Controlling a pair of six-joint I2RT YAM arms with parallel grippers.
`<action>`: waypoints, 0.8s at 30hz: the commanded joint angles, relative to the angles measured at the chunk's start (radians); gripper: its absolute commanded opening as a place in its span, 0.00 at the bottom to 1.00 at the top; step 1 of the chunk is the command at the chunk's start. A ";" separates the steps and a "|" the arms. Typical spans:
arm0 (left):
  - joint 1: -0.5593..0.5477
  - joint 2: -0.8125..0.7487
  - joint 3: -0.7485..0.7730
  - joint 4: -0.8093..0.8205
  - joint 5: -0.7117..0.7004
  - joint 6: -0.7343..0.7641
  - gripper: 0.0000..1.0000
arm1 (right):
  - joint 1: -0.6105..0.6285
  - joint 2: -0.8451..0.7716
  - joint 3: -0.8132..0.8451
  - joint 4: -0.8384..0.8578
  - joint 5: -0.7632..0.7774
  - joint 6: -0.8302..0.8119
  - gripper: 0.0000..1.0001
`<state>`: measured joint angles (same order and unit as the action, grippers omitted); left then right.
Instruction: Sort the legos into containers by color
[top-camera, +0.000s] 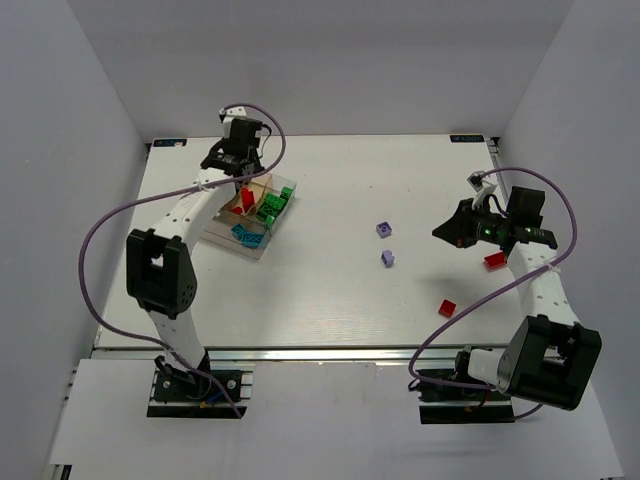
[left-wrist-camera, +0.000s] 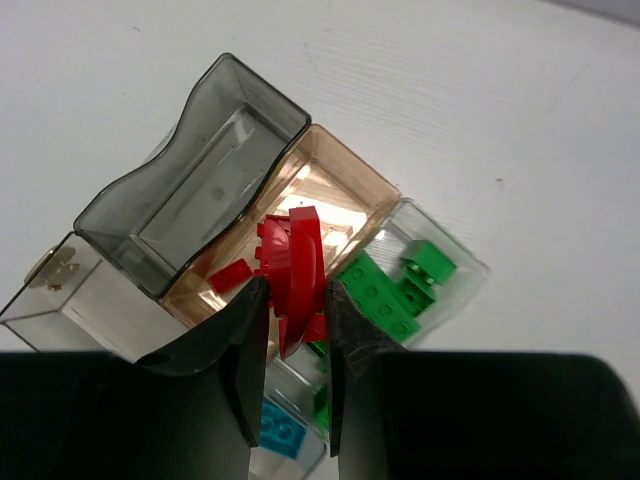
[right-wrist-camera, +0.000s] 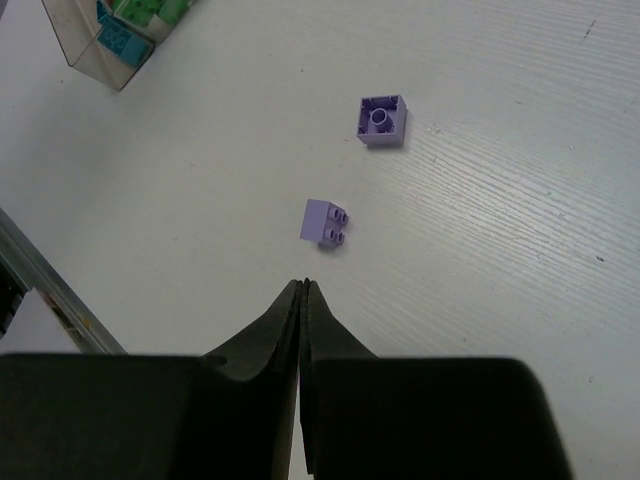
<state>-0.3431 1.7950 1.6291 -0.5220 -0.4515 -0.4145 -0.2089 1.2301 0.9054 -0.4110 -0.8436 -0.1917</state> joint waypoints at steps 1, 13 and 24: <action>0.016 0.092 0.038 -0.018 -0.042 0.100 0.00 | 0.006 -0.020 0.029 0.008 -0.005 -0.020 0.05; 0.069 0.348 0.299 -0.073 0.045 0.089 0.39 | 0.005 -0.006 0.027 0.008 0.015 -0.038 0.36; 0.078 0.218 0.217 -0.047 0.151 0.071 0.66 | 0.006 -0.043 0.036 -0.017 0.210 -0.159 0.56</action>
<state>-0.2657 2.1609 1.8832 -0.5789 -0.3649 -0.3336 -0.2062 1.2228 0.9054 -0.4179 -0.7338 -0.2722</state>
